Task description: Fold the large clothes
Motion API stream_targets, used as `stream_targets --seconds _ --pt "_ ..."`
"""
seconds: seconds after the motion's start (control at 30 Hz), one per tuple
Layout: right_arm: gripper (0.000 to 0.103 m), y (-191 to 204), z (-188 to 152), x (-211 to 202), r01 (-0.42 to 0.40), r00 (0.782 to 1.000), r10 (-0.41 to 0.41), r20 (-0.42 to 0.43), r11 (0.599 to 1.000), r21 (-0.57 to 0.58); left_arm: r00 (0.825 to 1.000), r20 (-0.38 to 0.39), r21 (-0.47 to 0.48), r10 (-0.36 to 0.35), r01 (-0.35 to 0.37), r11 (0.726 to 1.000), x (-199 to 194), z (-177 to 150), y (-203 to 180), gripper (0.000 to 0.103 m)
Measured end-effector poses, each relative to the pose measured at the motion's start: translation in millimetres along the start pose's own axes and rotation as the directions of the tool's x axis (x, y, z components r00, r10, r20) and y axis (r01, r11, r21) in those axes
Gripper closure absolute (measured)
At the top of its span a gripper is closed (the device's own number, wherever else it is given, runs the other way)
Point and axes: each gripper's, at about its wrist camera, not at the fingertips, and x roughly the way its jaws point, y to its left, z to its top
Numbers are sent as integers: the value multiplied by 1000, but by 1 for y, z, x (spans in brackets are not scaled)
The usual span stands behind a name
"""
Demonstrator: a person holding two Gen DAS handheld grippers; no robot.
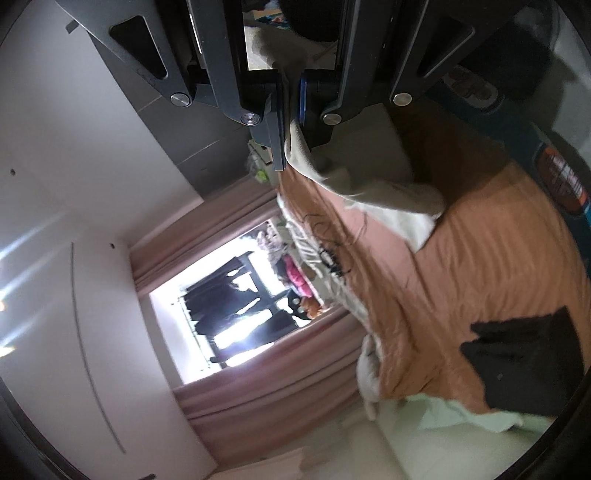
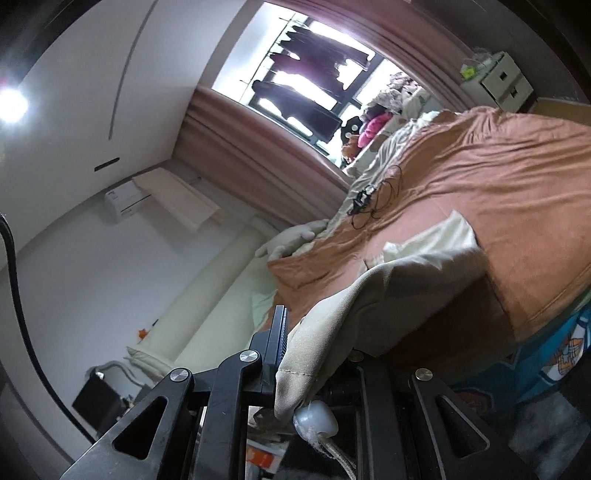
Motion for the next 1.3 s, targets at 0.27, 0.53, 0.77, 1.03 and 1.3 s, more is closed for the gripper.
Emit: stream_targets --seconds 0.27,0.53,0.77,1.03,1.3 --pt "87 8 33 23 6 1000 -4 31 999 -46 1000 10 52 15 -15 999 21 30 -18 98" --pt "88 -12 82 80 46 998 -45 44 998 -30 998 2 73 65 -65 995 89 68 -24 98" --pt "87 -30 128 145 121 993 -121 14 991 -51 990 -26 82 142 -139 987 166 107 -14 98" --pt "87 -64 166 220 206 978 -209 -22 974 -91 973 -67 97 220 -214 972 257 142 16 98" --pt "87 -119 176 283 279 955 -283 -91 959 -55 941 -140 56 308 -303 951 335 150 81 98"
